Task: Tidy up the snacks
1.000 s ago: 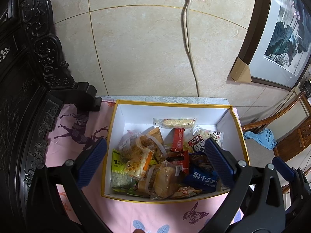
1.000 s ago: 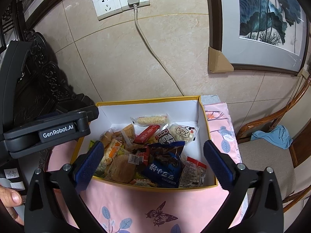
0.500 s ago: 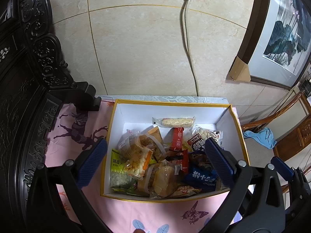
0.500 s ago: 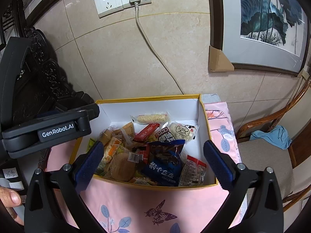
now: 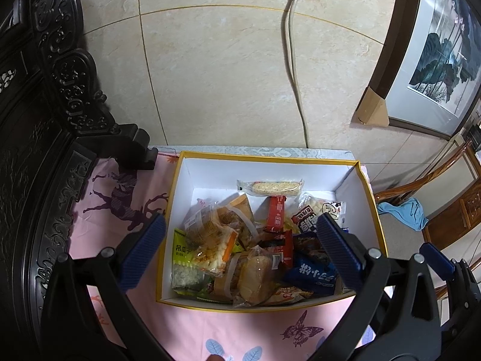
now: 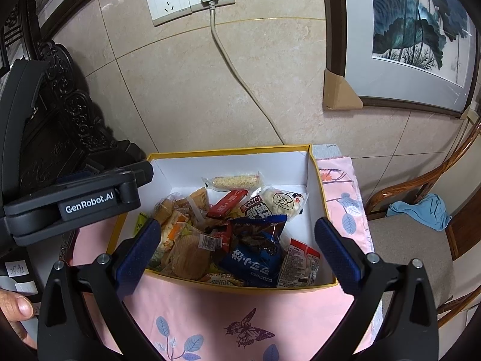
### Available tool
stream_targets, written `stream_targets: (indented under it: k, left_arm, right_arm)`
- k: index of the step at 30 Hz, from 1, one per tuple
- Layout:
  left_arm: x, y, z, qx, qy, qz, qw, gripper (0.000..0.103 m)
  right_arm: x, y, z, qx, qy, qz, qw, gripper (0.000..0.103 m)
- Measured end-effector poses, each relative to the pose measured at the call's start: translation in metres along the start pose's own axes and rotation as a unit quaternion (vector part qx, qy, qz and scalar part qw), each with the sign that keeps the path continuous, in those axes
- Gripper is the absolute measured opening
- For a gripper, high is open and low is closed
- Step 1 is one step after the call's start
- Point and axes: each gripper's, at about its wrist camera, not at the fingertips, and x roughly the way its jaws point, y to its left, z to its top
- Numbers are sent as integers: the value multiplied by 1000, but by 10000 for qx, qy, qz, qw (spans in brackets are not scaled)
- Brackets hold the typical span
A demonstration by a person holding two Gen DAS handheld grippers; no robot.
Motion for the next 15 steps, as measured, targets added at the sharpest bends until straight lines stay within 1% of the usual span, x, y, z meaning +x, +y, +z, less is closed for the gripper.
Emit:
stream_targets:
  k: [15]
  left_arm:
    - [-3,3,-2,-44,10,-3,10000,101]
  right_arm:
    - [-2,4,-2,-49,9,16,10000,102]
